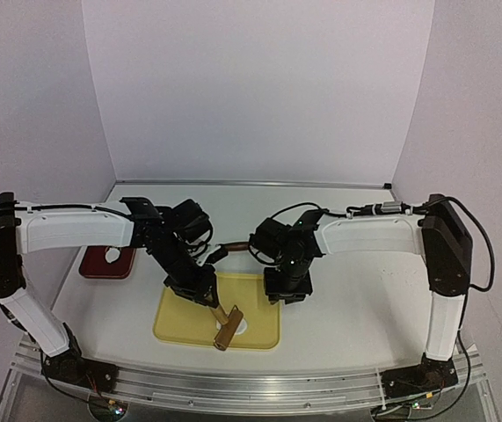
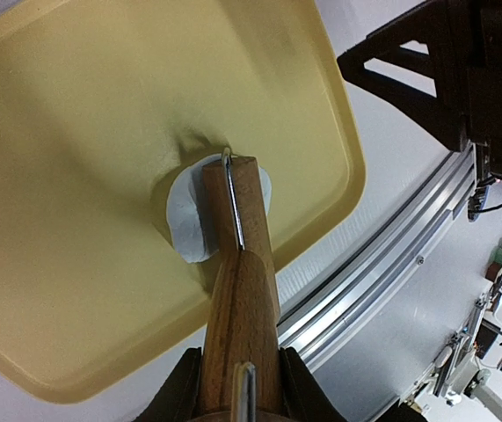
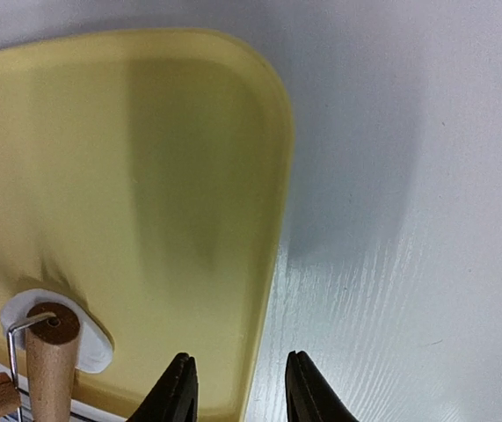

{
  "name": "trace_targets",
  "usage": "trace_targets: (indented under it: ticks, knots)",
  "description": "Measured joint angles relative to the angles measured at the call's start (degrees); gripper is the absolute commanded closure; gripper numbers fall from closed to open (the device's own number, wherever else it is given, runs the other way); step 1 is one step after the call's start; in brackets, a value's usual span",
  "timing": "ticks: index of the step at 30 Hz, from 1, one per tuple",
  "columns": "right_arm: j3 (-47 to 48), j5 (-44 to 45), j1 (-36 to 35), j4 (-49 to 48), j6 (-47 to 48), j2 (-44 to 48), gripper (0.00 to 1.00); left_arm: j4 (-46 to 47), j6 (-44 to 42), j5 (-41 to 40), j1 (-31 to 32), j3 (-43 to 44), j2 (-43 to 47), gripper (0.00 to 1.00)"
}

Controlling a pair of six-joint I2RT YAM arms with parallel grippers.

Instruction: Roll out the dumpling wrappers from the dough

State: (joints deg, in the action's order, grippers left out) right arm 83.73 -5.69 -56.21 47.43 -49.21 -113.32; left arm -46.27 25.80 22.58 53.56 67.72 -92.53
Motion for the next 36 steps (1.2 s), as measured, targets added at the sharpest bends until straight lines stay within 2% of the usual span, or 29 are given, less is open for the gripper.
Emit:
trace_targets:
  ticks: [7, 15, 17, 20, 23, 26, 36]
  knots:
    - [-5.9, -3.6, 0.0, -1.2, 2.3, 0.9, 0.66, 2.6, 4.3, 0.5, 0.1, -1.3, 0.2, 1.00]
    - [-6.7, -7.4, -0.1, -4.4, 3.9, 0.9, 0.67, 5.0, 6.4, 0.8, 0.1, -3.5, 1.4, 1.00]
    - [-6.6, -8.1, -0.2, -5.1, 4.0, 0.9, 0.71, 5.7, 7.1, 0.8, 0.1, -4.3, 2.0, 1.00]
    - [-6.4, -8.4, -0.4, -5.8, 3.6, 0.2, 0.83, 6.8, 8.0, 0.8, 0.1, -5.3, 2.7, 1.00]
    - [-6.2, -7.3, -0.5, -4.5, 2.4, -1.3, 0.89, 7.5, 9.3, 0.4, 0.2, -6.0, 3.2, 1.00]
    - [-5.1, -6.3, -0.5, -3.7, 1.5, -2.7, 1.00, 8.1, 10.7, 0.0, 0.4, -6.6, 3.7, 1.00]
    - [-2.0, -3.3, -0.8, -0.6, -2.2, -4.3, 1.00, 9.0, 14.5, -2.2, 0.9, -8.5, 5.5, 1.00]
